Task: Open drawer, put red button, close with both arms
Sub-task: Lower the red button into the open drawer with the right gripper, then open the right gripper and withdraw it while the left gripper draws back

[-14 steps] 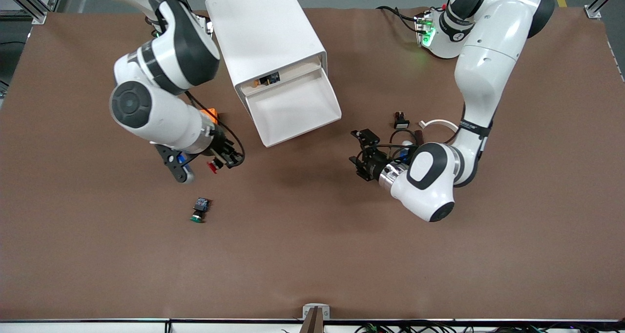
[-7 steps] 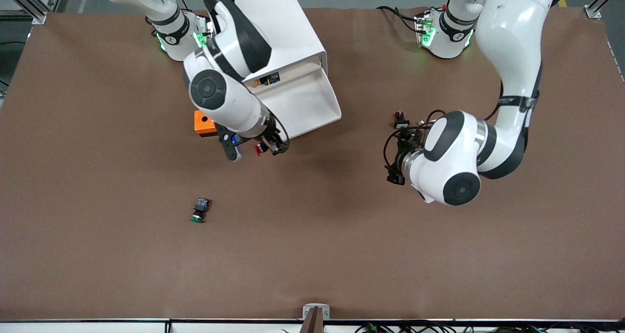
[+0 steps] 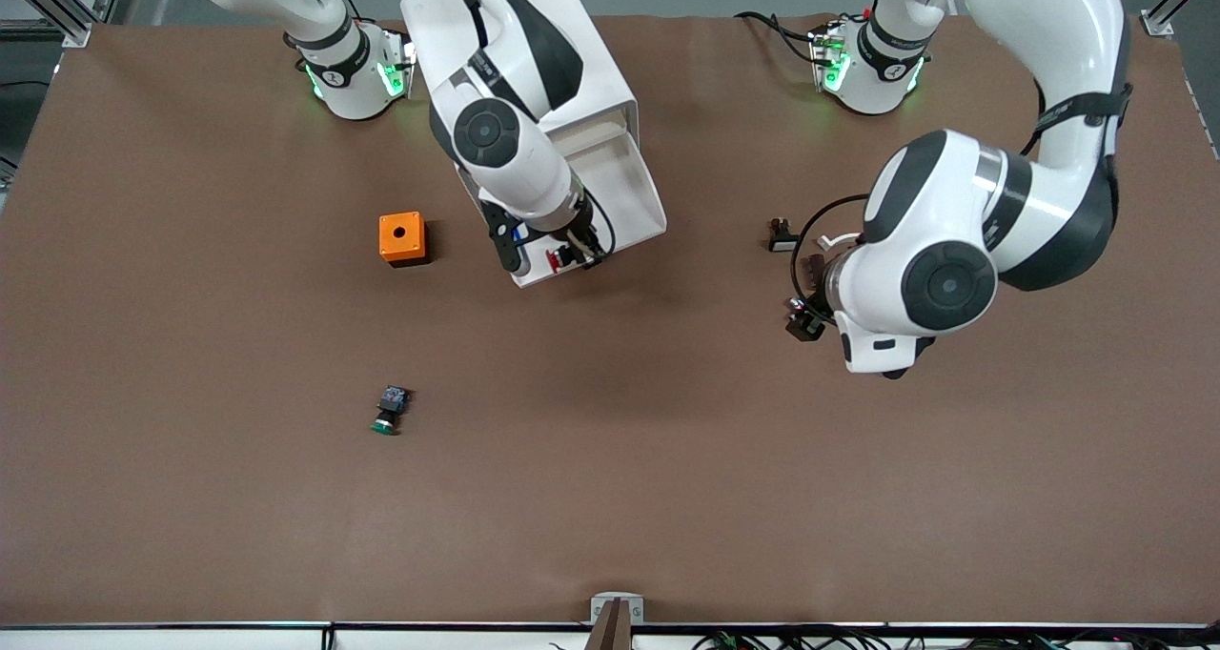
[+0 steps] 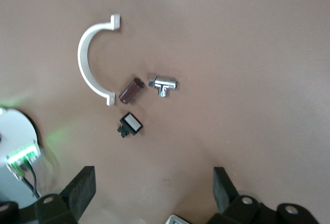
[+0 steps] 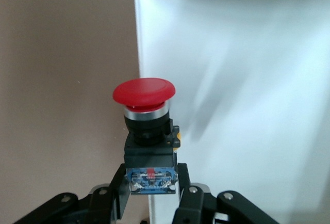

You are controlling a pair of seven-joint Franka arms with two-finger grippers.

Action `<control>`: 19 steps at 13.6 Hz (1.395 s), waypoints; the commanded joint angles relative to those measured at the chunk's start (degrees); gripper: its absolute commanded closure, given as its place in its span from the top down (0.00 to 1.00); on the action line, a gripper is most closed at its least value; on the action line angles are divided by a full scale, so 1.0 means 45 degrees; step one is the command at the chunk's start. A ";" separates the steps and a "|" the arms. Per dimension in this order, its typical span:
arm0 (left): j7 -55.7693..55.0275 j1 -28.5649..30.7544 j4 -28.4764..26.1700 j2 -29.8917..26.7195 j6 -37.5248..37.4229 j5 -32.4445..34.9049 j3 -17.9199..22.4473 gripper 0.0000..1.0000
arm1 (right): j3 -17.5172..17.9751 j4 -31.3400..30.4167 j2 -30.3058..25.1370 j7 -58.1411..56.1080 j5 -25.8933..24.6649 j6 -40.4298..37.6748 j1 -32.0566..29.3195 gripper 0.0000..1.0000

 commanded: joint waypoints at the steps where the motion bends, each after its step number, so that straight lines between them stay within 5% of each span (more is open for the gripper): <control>1: 0.2043 0.0009 -0.0377 -0.1045 -0.0411 0.0325 0.0058 1.00 | -0.0100 -0.1109 -0.0881 0.0157 0.0303 0.0323 0.0355 0.04; 3: 0.3550 -0.0010 -0.0377 -0.1357 -0.0629 0.0674 0.0039 1.00 | -0.0100 -0.1306 -0.1038 0.0157 0.0303 0.0265 0.0453 0.25; 4: 0.4040 -0.0030 -0.0377 -0.1552 -0.0629 0.0928 0.0019 1.00 | -0.0100 -0.1287 -0.1019 0.0177 0.0303 0.0245 0.0454 0.44; 5: 0.4528 -0.0011 -0.0377 -0.1728 -0.0629 0.1047 0.0038 1.00 | -0.0120 -0.1287 -0.1019 0.0196 0.0283 0.0244 0.0454 0.77; 6: 0.4958 0.0009 -0.0358 -0.1846 -0.0629 0.1067 0.0039 1.00 | -0.0120 -0.1267 -0.1019 0.0351 0.0264 0.0206 0.0454 0.91; 11: 0.7361 0.0593 -0.0416 -0.3348 -0.1017 0.1068 0.0156 1.00 | -0.0218 0.0290 -0.0980 -0.0442 0.0069 -0.0960 -0.1005 0.99; 19: 1.1519 0.2936 -0.0573 -0.4542 -0.1236 0.0561 0.0097 1.00 | -0.0529 0.3418 -0.1058 -1.0535 -0.1042 -0.5395 -0.5811 1.00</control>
